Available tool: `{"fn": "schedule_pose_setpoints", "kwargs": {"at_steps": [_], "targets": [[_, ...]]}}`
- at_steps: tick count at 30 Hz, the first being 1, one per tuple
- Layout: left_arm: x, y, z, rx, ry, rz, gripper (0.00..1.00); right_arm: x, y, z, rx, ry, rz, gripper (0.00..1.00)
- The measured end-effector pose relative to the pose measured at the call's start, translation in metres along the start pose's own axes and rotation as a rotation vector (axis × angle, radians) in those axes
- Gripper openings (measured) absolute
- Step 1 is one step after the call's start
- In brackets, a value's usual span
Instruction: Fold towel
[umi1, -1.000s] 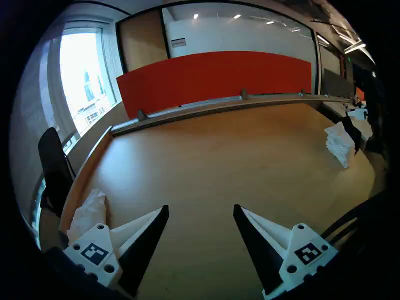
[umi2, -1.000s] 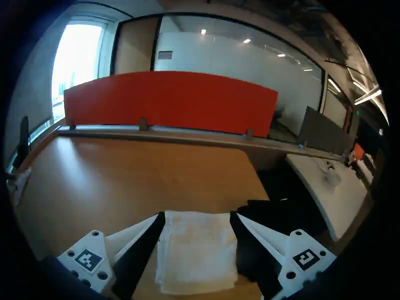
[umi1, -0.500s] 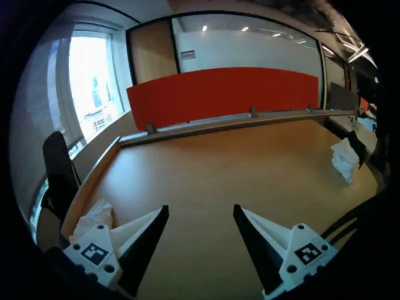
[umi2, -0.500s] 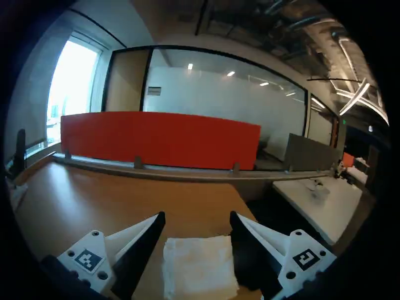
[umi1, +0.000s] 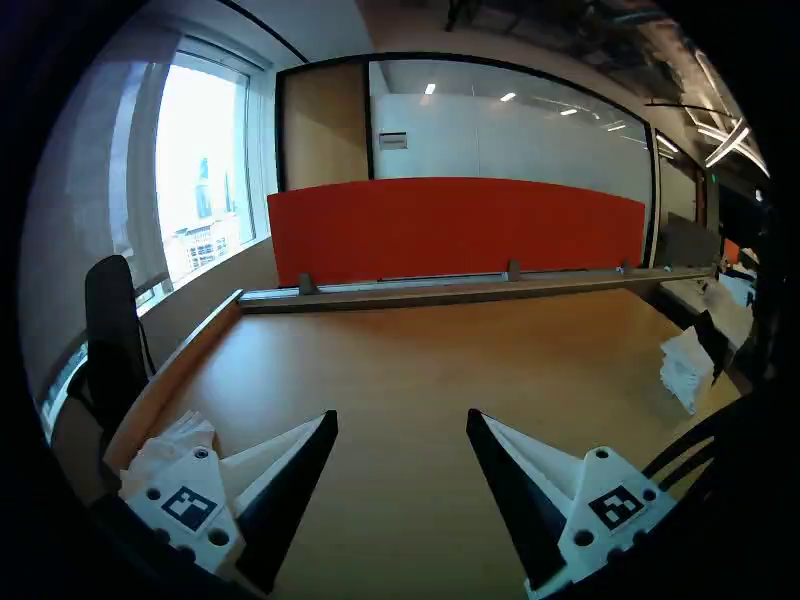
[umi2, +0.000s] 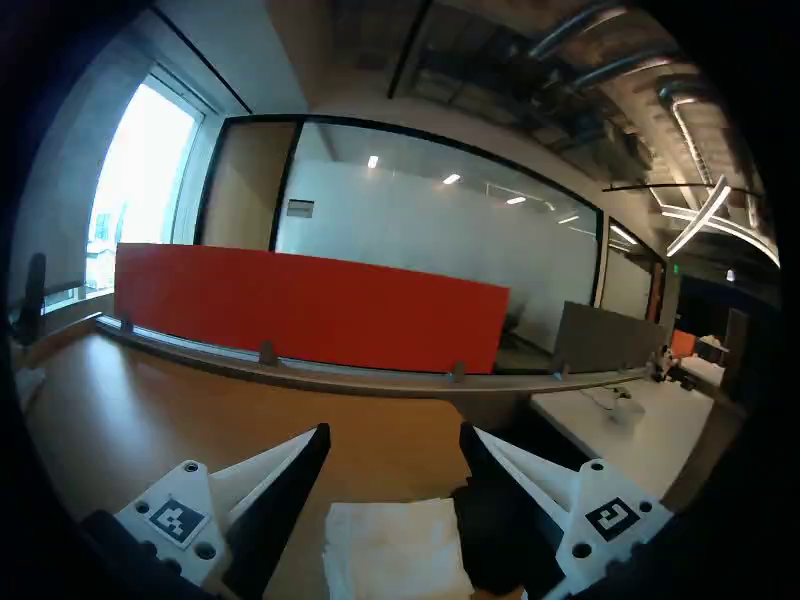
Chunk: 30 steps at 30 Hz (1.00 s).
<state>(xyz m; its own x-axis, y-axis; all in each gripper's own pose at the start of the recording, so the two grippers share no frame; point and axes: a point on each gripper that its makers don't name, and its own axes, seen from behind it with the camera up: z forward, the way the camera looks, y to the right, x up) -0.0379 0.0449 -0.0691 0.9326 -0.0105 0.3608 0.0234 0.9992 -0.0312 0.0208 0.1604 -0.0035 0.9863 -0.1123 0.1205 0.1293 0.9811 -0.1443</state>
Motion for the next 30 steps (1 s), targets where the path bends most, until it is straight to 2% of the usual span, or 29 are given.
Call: {"fn": "schedule_pose_setpoints", "kwargs": {"at_steps": [6,12,21,30], "targets": [[0.020,-0.009,0.007,0.009,0.057,-0.024,0.96,0.010,-0.016,-0.002,0.020,0.009,-0.013,1.00],[0.040,-0.022,0.015,0.029,0.106,-0.022,0.96,0.024,-0.041,-0.002,0.043,0.025,-0.004,1.00],[0.067,-0.033,0.027,0.024,0.166,-0.044,0.96,0.046,-0.092,-0.002,0.094,0.050,0.024,1.00],[0.090,-0.041,0.031,0.020,0.244,-0.071,0.96,0.063,-0.145,-0.010,0.162,0.076,0.072,1.00]]}}
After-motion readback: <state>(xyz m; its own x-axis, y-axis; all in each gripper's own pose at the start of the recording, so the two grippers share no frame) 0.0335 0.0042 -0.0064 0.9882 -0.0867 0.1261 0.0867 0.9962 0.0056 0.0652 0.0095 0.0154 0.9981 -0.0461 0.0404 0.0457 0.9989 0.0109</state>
